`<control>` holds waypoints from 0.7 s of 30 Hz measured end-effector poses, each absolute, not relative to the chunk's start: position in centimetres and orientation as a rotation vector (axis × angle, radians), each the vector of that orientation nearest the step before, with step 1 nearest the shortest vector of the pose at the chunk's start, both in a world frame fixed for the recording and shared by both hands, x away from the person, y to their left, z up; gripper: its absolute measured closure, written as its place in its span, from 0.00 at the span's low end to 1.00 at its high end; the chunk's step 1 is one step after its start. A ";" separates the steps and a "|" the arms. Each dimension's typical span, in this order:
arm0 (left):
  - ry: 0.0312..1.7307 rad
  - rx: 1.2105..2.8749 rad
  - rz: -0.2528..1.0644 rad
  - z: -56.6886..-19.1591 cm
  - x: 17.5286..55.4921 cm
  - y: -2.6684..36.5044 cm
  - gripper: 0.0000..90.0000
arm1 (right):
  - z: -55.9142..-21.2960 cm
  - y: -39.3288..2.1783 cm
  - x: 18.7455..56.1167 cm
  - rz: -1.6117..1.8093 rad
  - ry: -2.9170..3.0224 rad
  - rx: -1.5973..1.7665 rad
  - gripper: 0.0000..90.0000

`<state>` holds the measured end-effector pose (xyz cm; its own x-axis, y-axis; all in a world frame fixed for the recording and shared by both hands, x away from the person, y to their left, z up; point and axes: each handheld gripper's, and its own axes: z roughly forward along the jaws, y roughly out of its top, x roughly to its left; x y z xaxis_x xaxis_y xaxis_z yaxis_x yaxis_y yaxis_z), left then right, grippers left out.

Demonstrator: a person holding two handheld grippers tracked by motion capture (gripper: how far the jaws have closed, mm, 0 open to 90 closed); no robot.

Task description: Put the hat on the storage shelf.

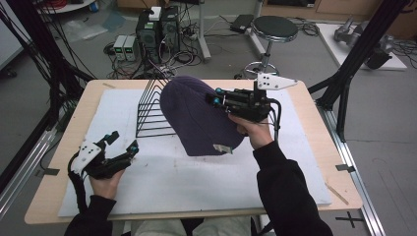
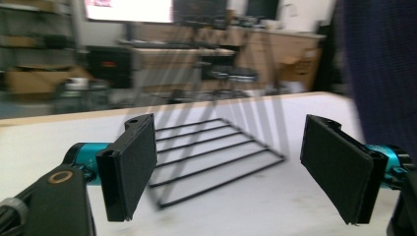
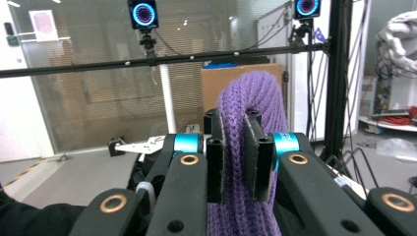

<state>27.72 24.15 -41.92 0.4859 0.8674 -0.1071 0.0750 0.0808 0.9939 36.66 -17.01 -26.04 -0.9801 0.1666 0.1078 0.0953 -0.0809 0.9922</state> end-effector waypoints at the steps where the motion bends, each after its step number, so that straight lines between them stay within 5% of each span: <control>1: 0.892 1.385 0.705 -41.8 27.8 23.8 0.24 | -25.9 -16.8 36.5 2.256 2.103 0.286 0.91; 21: 0.749 1.418 0.405 -42.0 28.7 19.5 0.25 | -23.6 -14.3 34.9 2.248 2.114 0.135 0.91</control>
<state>28.74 19.53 -42.01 0.7130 0.6647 -0.2234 0.1762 0.1385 0.9746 34.93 -14.30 -23.64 -0.9948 0.0985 0.0273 0.0212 -0.0623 0.9978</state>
